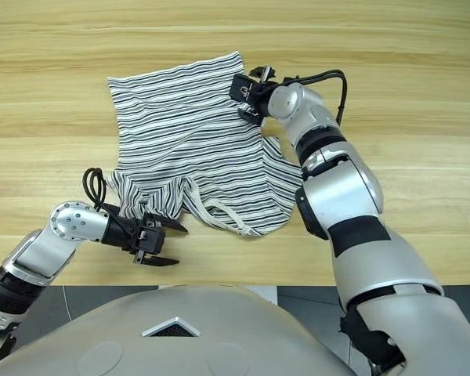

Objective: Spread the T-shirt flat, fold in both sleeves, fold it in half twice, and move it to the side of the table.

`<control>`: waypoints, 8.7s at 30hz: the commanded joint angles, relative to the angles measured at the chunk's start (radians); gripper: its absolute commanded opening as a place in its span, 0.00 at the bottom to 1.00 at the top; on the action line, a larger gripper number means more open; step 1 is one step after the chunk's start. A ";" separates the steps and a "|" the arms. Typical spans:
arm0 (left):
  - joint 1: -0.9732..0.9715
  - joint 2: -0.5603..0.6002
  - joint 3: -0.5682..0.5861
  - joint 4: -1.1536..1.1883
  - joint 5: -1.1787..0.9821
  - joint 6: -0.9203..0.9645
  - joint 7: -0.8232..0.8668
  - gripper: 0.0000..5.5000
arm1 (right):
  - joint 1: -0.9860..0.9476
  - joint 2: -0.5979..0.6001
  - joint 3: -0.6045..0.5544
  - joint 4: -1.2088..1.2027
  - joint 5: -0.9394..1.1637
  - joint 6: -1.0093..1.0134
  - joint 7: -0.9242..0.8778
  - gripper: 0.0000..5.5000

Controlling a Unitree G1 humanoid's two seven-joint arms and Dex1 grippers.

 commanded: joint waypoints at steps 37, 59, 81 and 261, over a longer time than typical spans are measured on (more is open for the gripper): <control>-0.194 0.009 0.011 0.421 0.199 -0.411 0.185 0.66 | 0.102 -0.084 0.000 0.057 -0.094 0.080 -0.007 0.74; -0.038 0.197 0.194 0.027 -0.044 -0.283 0.098 0.66 | 0.068 -0.067 -0.011 0.047 -0.086 0.025 -0.043 0.74; -0.431 -0.174 0.147 0.752 0.204 -0.252 0.465 0.66 | -0.069 -0.117 -0.014 0.008 -0.128 -0.280 -0.071 0.74; -0.376 -0.124 0.508 0.506 -0.503 -0.002 -0.095 0.50 | 0.326 -0.479 -0.224 -0.095 0.418 0.145 0.956 0.74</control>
